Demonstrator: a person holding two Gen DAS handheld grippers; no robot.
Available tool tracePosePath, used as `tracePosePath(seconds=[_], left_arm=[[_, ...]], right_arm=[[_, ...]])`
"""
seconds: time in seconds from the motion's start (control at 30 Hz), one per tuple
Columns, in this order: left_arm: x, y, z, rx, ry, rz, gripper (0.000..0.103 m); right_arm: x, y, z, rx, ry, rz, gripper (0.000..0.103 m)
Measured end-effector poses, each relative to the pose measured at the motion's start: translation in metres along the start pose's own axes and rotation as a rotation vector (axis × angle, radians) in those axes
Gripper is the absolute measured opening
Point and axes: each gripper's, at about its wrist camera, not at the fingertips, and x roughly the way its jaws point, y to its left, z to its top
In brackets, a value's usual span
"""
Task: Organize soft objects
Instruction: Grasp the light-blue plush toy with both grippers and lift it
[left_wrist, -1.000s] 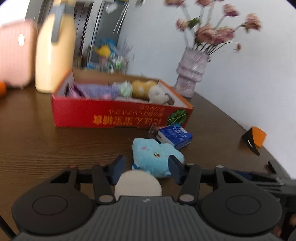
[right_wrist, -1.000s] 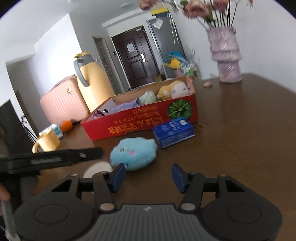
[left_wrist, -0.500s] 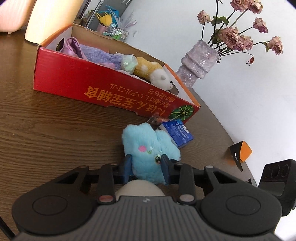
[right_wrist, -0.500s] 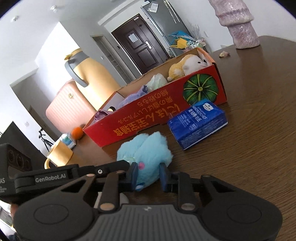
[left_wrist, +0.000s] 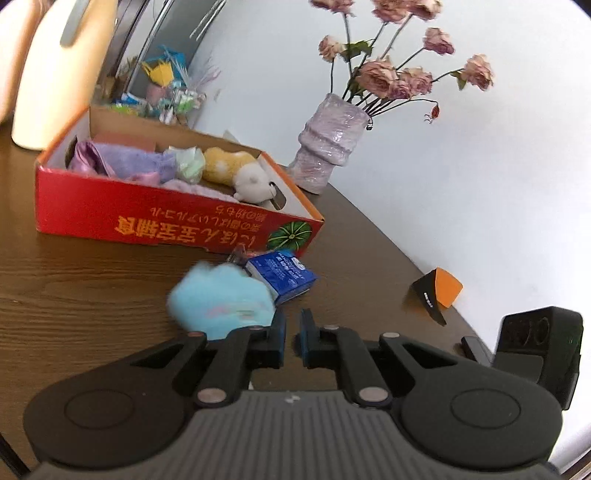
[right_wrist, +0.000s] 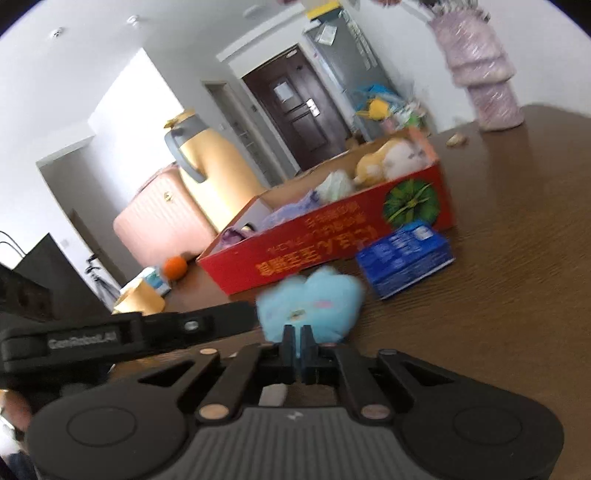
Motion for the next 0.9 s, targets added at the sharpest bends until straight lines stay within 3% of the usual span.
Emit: tracePosePath(seconds=[0.17,0.23,0.43,0.5,0.6,0.77,0.9], left_arm=[[0.002,0.022,0.008,-0.038,-0.013,0.168,0.018],[0.009,0.038,0.015,-0.088,-0.030,0.227,0.032],[0.037,0.078,0.030,-0.231,0.031,0.125,0.045],[0.042,0.086,0.025,-0.273,0.057,0.100,0.045],[0.046,0.095,0.019,-0.324,0.083,0.061,0.036],[0.042,0.094,0.019,-0.323,0.053,0.036,0.029],[0.021,0.070,0.025,-0.269,-0.001,0.017,0.028]], right_arm=[[-0.011,-0.012,0.003,0.055,-0.015,-0.051,0.037],[-0.001,-0.014,0.008,0.084,-0.011,-0.034,0.046],[0.053,-0.020,0.023,0.185,0.048,0.000,0.044],[0.068,-0.019,0.025,0.192,0.062,-0.009,0.042],[0.078,-0.022,0.021,0.211,0.069,0.011,0.030],[0.076,-0.019,0.022,0.208,0.056,0.011,0.025],[0.045,-0.005,0.026,0.184,0.012,0.021,0.025]])
